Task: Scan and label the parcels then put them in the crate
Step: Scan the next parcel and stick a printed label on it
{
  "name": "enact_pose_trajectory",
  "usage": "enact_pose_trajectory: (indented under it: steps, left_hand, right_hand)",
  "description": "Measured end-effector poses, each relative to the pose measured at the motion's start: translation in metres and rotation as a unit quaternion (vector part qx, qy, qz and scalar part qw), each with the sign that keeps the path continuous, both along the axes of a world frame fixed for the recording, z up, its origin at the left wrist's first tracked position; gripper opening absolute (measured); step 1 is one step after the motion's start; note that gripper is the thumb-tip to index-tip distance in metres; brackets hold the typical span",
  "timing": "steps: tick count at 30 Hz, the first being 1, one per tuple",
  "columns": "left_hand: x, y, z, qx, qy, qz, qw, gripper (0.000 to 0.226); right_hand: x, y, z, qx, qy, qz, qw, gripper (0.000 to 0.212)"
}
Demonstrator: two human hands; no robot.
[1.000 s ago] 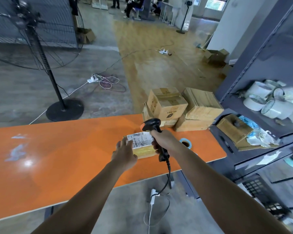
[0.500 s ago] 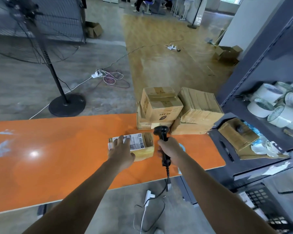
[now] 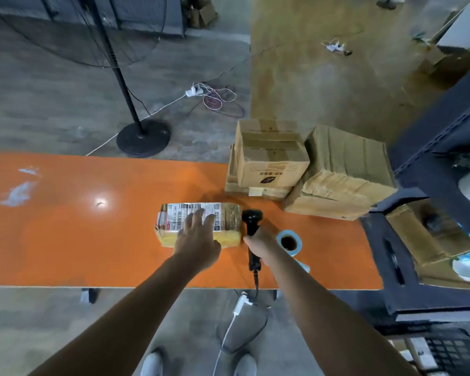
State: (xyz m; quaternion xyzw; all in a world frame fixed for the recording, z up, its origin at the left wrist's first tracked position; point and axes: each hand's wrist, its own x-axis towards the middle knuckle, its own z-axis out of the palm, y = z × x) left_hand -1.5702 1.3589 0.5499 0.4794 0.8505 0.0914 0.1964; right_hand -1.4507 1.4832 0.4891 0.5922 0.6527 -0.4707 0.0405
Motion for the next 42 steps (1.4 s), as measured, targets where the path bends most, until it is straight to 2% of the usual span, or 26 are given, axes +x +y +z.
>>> enact_pose_trajectory:
  steps: [8,12,15,18,24,26,29,33,37,39,42]
  left_hand:
    - [0.010,0.000,0.000,0.010,-0.001,0.007,1.000,0.064]
    - [0.018,0.007,0.002,0.015,0.000,0.001,1.000,0.063]
    - [0.027,0.012,0.004,0.015,-0.002,-0.002,1.000,0.062]
    - [0.036,0.013,0.007,0.011,-0.001,0.000,1.000,0.061]
    - [0.047,0.007,0.013,0.024,-0.020,0.025,0.999,0.060]
    - [0.050,0.003,0.016,0.020,-0.023,0.019,0.999,0.059]
    - [0.047,0.003,0.024,0.024,-0.045,0.002,0.999,0.061]
    - [0.037,0.006,0.046,0.058,-0.157,0.013,0.986,0.054]
    - [0.025,0.002,0.070,0.120,-0.305,0.090,0.941,0.036]
    - [0.016,0.000,0.077,0.155,-0.344,0.117,0.919,0.029]
    - [0.000,-0.005,0.083,0.198,-0.414,0.153,0.875,0.034]
  right_hand:
    - [0.002,-0.004,-0.005,0.044,-0.026,0.055,0.997,0.014]
    - [0.018,-0.002,0.013,0.137,-0.029,0.057,0.988,0.017]
    - [0.036,0.000,0.020,0.243,-0.139,0.129,0.951,0.034]
    - [0.047,0.004,0.014,0.239,-0.240,0.154,0.928,0.044]
    - [0.055,0.009,0.002,0.250,-0.270,0.194,0.909,0.038]
    - [0.057,0.010,0.005,0.245,-0.244,0.184,0.920,0.034]
    - [0.061,0.009,0.016,0.234,-0.157,0.134,0.950,0.036]
    - [0.064,0.006,0.051,0.212,0.024,0.049,0.976,0.041]
    - [0.055,-0.002,0.089,0.190,0.162,0.014,0.968,0.044]
    - [0.046,-0.011,0.107,0.168,0.217,0.018,0.961,0.045]
    - [0.033,-0.027,0.125,0.158,0.275,0.042,0.947,0.048]
